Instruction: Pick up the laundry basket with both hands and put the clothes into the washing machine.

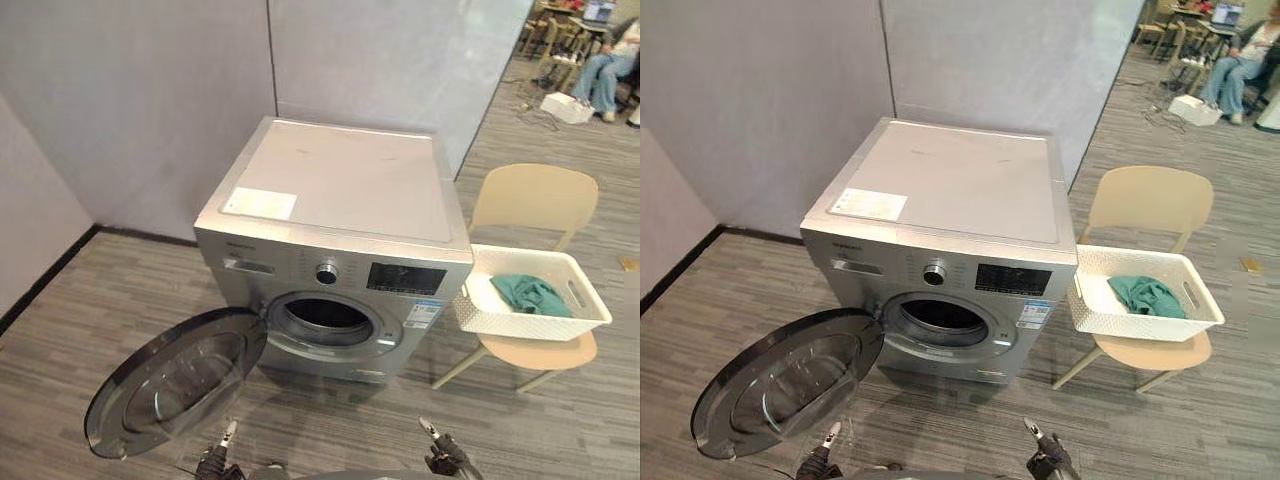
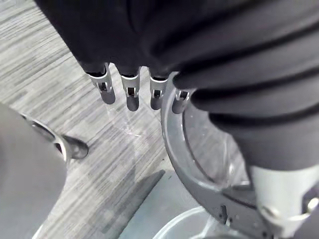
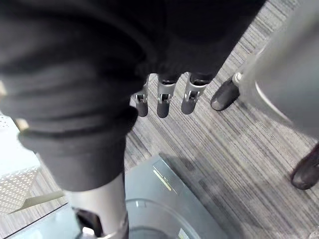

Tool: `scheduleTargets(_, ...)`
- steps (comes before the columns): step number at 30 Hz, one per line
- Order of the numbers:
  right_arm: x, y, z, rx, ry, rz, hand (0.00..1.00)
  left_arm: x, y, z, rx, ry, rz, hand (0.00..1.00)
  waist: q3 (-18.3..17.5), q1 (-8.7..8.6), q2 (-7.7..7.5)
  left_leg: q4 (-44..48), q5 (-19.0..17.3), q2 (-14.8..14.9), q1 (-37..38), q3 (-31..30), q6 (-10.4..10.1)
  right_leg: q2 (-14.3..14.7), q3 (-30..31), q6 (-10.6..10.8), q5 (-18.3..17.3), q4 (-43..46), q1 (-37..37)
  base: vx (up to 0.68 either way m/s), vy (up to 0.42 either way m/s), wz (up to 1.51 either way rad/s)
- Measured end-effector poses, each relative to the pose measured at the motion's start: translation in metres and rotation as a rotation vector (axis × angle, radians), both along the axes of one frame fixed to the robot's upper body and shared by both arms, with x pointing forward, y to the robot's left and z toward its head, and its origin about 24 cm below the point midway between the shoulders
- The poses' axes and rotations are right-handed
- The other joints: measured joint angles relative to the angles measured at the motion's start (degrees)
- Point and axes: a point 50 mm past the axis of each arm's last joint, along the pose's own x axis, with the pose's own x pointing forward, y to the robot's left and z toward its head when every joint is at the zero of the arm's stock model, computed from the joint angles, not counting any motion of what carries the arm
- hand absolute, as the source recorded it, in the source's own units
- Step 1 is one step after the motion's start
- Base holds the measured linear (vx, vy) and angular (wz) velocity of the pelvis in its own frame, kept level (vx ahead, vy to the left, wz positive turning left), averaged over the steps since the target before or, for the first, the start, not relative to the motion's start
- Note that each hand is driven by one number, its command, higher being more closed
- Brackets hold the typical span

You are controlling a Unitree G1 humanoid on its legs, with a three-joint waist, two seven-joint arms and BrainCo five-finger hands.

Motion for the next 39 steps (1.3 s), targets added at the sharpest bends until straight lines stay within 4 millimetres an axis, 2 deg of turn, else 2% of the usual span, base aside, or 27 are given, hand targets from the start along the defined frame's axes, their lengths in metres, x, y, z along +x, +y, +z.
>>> scheduleTargets(2,0.004,-0.001,0.003,-0.005,-0.035,-0.006,0.00,0.007,-0.005,0.001,0.002,-0.007,-0.051,0.00,0.1,0.37,0.86,-0.5,0.0,1.0,-0.7,3.3,0.0,1.6,0.5,1.5,2.7,3.1,-4.9,0.03,-0.002,-1.17)
scheduleTargets(3,0.007,-0.002,0.004,-0.010,-0.041,0.000,0.00,0.007,-0.008,0.000,0.001,-0.004,-0.066,0.00,0.1,0.53,1.51,-0.9,0.2,1.9,-0.6,4.4,0.3,3.0,-1.1,0.3,4.4,3.8,-6.7,0.02,-0.055,-1.94)
scheduleTargets(4,0.011,-0.006,0.005,-0.025,-0.049,0.014,0.00,0.009,-0.009,0.000,0.003,0.003,-0.098,0.00,1.3,0.19,2.37,-0.6,3.2,4.2,0.1,6.4,2.3,3.5,-8.0,-1.5,5.1,3.8,-7.3,0.00,-0.074,-1.57)
scheduleTargets(5,0.011,-0.006,0.005,-0.026,-0.045,0.016,0.00,0.013,-0.007,0.001,0.011,-0.002,-0.113,0.00,1.9,-0.35,1.44,0.0,3.2,4.0,0.9,8.2,2.2,2.3,-12.9,-4.1,3.0,4.5,-7.2,0.02,-0.114,-1.17)
scheduleTargets(7,-0.005,-0.018,0.001,-0.047,0.014,-0.014,0.00,0.027,-0.012,0.004,0.007,-0.035,-0.136,0.00,2.9,-1.84,1.18,0.2,3.1,4.6,3.7,10.9,2.0,-1.1,-21.9,-3.4,0.2,8.1,-7.1,0.06,-0.117,-0.71)
scheduleTargets(8,-0.017,-0.022,-0.003,-0.050,0.054,-0.028,0.00,0.032,-0.014,0.005,0.009,-0.047,-0.161,0.00,3.7,-2.49,1.86,0.0,3.1,5.1,5.3,11.1,1.2,-1.0,-21.8,-2.3,-1.3,10.3,-7.2,0.05,-0.133,-0.47)
scheduleTargets(10,-0.032,-0.023,-0.007,-0.043,0.104,-0.047,0.00,0.038,-0.014,0.007,0.014,-0.062,-0.173,0.00,3.5,-2.86,1.24,-0.4,2.8,5.7,7.2,11.2,-0.4,-0.9,-21.9,-1.7,-4.6,13.7,-7.2,0.05,-0.144,-0.18)
scheduleTargets(12,-0.052,-0.030,-0.010,-0.052,0.171,-0.064,0.00,0.036,-0.022,0.005,-0.009,-0.051,-0.202,0.00,3.8,-2.65,2.32,-2.0,2.7,6.7,9.2,10.3,-2.0,1.8,-21.6,-1.6,-6.1,13.5,-6.0,0.08,-0.174,-0.18)
scheduleTargets(14,-0.056,-0.033,-0.011,-0.049,0.203,-0.045,0.00,0.031,-0.018,0.004,-0.005,-0.038,-0.203,0.00,3.6,-2.59,3.03,-2.8,3.5,8.8,9.8,10.4,-3.3,4.3,-21.6,-1.4,-6.4,11.1,-5.1,0.12,-0.176,-0.29)
scheduleTargets(15,-0.057,-0.035,-0.011,-0.042,0.210,-0.061,0.00,0.025,-0.012,0.003,0.006,-0.023,-0.195,0.00,3.5,-2.13,3.32,-3.0,4.0,9.8,10.6,10.7,-4.1,5.2,-22.2,-2.4,-7.0,11.2,-4.7,0.12,-0.147,-0.27)
scheduleTargets(17,-0.059,-0.030,-0.013,-0.024,0.223,-0.067,0.00,0.012,-0.002,0.001,0.016,0.010,-0.160,0.00,4.3,-2.23,2.00,-1.7,4.0,11.7,12.7,10.9,-4.8,6.9,-21.8,-2.9,-7.1,10.7,-2.1,0.12,-0.153,-0.22)
scheduleTargets(19,-0.059,-0.027,-0.013,-0.014,0.220,-0.048,0.00,-0.001,0.006,-0.001,0.017,0.036,-0.105,0.00,4.4,-1.74,1.92,7.1,1.6,15.9,11.5,10.4,-7.0,9.5,-21.2,-3.8,-6.8,8.1,1.2,0.15,-0.195,-0.34)
scheduleTargets(21,-0.055,-0.026,-0.013,-0.019,0.205,-0.015,0.00,-0.010,0.013,-0.002,0.021,0.048,-0.050,0.00,4.3,-0.88,1.84,22.1,-1.2,21.2,7.4,10.0,-2.0,12.4,-19.8,-5.4,-5.8,4.6,4.7,0.15,-0.194,-0.43)
scheduleTargets(22,-0.051,-0.029,-0.012,-0.034,0.192,-0.003,0.00,-0.011,0.014,-0.001,0.024,0.042,-0.031,0.00,4.4,-0.62,2.62,31.2,-1.7,24.6,3.8,8.6,4.1,14.1,-19.5,-6.3,-5.2,3.3,6.5,0.14,-0.187,-0.27)
scheduleTargets(23,-0.047,-0.032,-0.010,-0.047,0.178,0.009,0.00,-0.008,0.014,0.000,0.029,0.027,-0.031,0.00,4.6,-0.42,3.27,36.6,-1.7,26.0,1.2,6.8,7.3,15.1,-18.5,-6.6,-5.2,2.7,7.4,0.15,-0.156,-0.34)
scheduleTargets(24,-0.041,-0.037,-0.008,-0.068,0.159,0.022,0.00,-0.005,0.010,0.000,0.020,0.014,-0.032,0.00,4.8,0.23,3.31,41.2,-2.5,25.4,-0.9,4.4,7.4,15.5,-17.5,-7.4,-5.2,2.2,8.0,0.14,-0.048,-0.51)
scheduleTargets(25,-0.031,-0.042,-0.005,-0.096,0.134,0.063,0.00,-0.003,0.003,0.000,0.000,0.006,-0.039,0.00,4.8,0.43,4.28,45.4,-5.0,20.6,-4.1,-0.9,5.4,15.3,-15.3,-9.6,-5.8,1.9,8.2,0.14,0.037,-0.68)
scheduleTargets(27,-0.008,-0.047,0.001,-0.126,0.084,0.106,0.00,0.002,-0.007,-0.001,-0.027,-0.011,-0.030,0.00,7.2,0.67,5.57,44.5,-9.2,10.7,-6.1,-4.1,1.8,13.7,-13.1,-9.0,-4.7,1.8,9.4,0.15,0.104,-0.73)
scheduleTargets(28,-0.005,-0.046,0.002,-0.127,0.076,0.113,0.00,0.002,-0.006,0.000,-0.026,-0.012,-0.034,0.00,7.6,0.71,5.71,42.1,-9.7,8.9,-6.2,-3.4,2.3,13.4,-12.6,-8.8,-4.6,1.7,9.9,0.16,0.126,-0.63)
scheduleTargets(29,0.002,-0.043,0.003,-0.131,0.063,0.143,0.00,0.003,-0.006,0.000,-0.022,-0.011,-0.042,0.00,7.6,1.28,5.77,35.8,-10.1,5.3,-6.6,-2.7,2.9,12.9,-11.1,-8.7,-4.6,1.4,9.8,0.15,0.123,-0.57)
scheduleTargets(31,0.023,-0.033,0.009,-0.142,0.000,0.212,0.00,0.007,-0.008,0.001,-0.030,-0.026,-0.030,0.00,7.7,3.73,6.27,25.3,-9.8,-1.1,-9.4,-9.4,3.2,12.6,-7.8,-9.0,-5.1,0.2,9.6,0.15,0.134,-0.78)
scheduleTargets(32,0.038,-0.025,0.012,-0.151,-0.028,0.278,0.00,0.009,-0.006,0.002,-0.024,-0.040,-0.026,0.00,7.8,4.99,6.73,19.9,-5.1,-4.8,-9.8,-15.1,3.3,12.1,-5.8,-8.5,-5.0,-0.3,9.7,0.17,0.160,-0.88)
scheduleTargets(33,0.048,-0.015,0.015,-0.165,-0.049,0.371,0.00,0.002,-0.003,0.000,-0.020,-0.018,-0.023,0.00,7.4,5.85,5.72,17.3,-4.1,-6.3,-7.6,-15.4,6.0,11.3,-3.9,-7.2,-5.2,-0.2,9.7,0.24,0.172,-0.60)
scheduleTargets(35,0.057,-0.011,0.018,-0.174,-0.075,0.423,0.00,-0.006,-0.004,-0.002,-0.033,0.012,0.004,0.00,7.5,5.54,5.83,19.3,-6.2,-6.8,-7.0,-14.3,9.3,10.2,-4.0,-4.4,-7.6,2.2,10.2,0.30,0.160,-0.20)
scheduleTargets(37,0.055,-0.007,0.019,-0.170,-0.094,0.427,0.00,-0.018,-0.005,-0.005,-0.046,0.044,0.031,0.00,7.4,6.57,5.68,17.7,-8.4,-7.9,-2.9,-12.9,10.0,8.7,-4.1,-1.5,-11.4,12.7,8.3,0.27,0.134,-0.25)
scheduleTargets(38,0.051,-0.003,0.018,-0.163,-0.106,0.430,0.00,-0.023,-0.004,-0.005,-0.049,0.056,0.042,0.00,7.2,6.42,5.22,15.7,-9.2,-9.0,0.4,-12.4,10.2,7.1,-5.2,1.1,-12.8,27.7,2.8,0.26,0.107,-0.19)
scheduleTargets(39,0.045,0.002,0.017,-0.142,-0.109,0.432,0.00,-0.022,-0.001,-0.005,-0.040,0.052,0.037,0.00,6.9,6.47,4.13,14.6,-9.5,-10.2,2.6,-11.5,10.3,5.0,-5.5,4.6,-10.7,45.4,-4.3,0.27,0.086,-0.12)
